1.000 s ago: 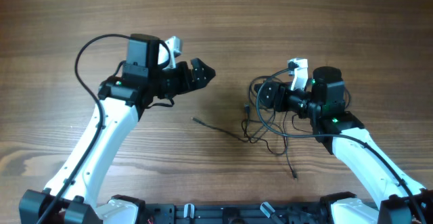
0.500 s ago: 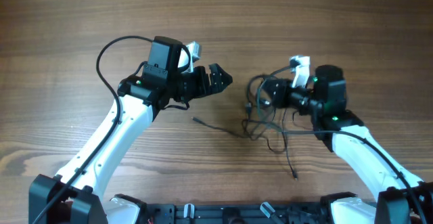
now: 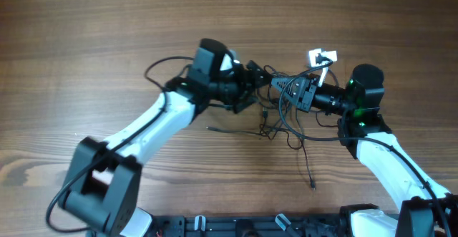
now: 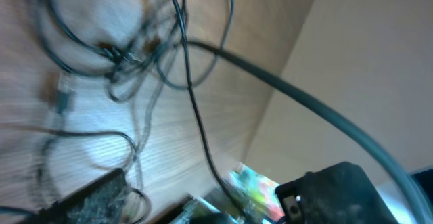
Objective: Untangle cables
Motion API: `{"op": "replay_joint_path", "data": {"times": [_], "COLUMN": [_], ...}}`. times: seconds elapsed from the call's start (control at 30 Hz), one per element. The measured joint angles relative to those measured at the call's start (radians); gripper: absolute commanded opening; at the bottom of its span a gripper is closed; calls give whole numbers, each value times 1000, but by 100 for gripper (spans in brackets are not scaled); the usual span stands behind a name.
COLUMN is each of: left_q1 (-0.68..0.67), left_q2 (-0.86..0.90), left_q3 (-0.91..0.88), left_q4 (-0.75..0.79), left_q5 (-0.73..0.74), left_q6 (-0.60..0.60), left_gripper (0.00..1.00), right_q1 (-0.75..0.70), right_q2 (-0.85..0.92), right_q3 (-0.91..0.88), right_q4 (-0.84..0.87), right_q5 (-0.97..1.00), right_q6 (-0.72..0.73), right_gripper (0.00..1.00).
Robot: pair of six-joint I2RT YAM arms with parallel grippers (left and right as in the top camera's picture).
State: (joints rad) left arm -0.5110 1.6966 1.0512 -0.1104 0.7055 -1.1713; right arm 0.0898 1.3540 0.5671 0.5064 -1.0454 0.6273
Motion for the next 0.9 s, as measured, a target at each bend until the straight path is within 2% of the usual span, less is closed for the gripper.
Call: {"op": "replay_joint_path", "data": {"times": [0.13, 0.23, 0.3, 0.33, 0.4, 0.43, 0.53, 0.63, 0.67, 0.77, 0.9], "left_q1": [-45, -63, -76, -84, -104, -116, -130, -117, -98, 25, 177], "left_q2": [75, 130, 164, 177, 187, 187, 189, 190, 187, 181, 121], "left_q3": [0, -1, -3, -4, -4, -3, -4, -3, 9, 1, -1], "left_q4": [45, 117, 217, 272, 326, 332, 311, 223, 129, -61, -208], "left_q5": [38, 50, 52, 53, 52, 51, 52, 56, 72, 78, 78], "left_q6": [-171, -314, -396, -437, -503, -529, -551, -440, -377, -192, 34], "left_gripper": [72, 70, 58, 44, 7, 4, 4, 4, 4, 4, 4], "right_q1": [-1, -2, -1, -1, -1, -1, -1, -41, -84, -209, -337], "right_q2": [0, 0, 0, 0, 0, 0, -1, -1, -1, -1, -1], "right_q3": [0, 0, 0, 0, 0, 0, 0, 0, 0, 0, 0], "right_q4": [0, 0, 0, 0, 0, 1, 3, 3, 3, 0, 8], "right_q5": [-14, -29, -34, -36, -40, -49, -59, -59, -56, -22, 84], "right_q6": [1, 4, 5, 5, 5, 9, 17, 24, 24, 24, 26], "right_gripper": [4, 4, 4, 4, 4, 4, 4, 4, 5, 5, 5]}}
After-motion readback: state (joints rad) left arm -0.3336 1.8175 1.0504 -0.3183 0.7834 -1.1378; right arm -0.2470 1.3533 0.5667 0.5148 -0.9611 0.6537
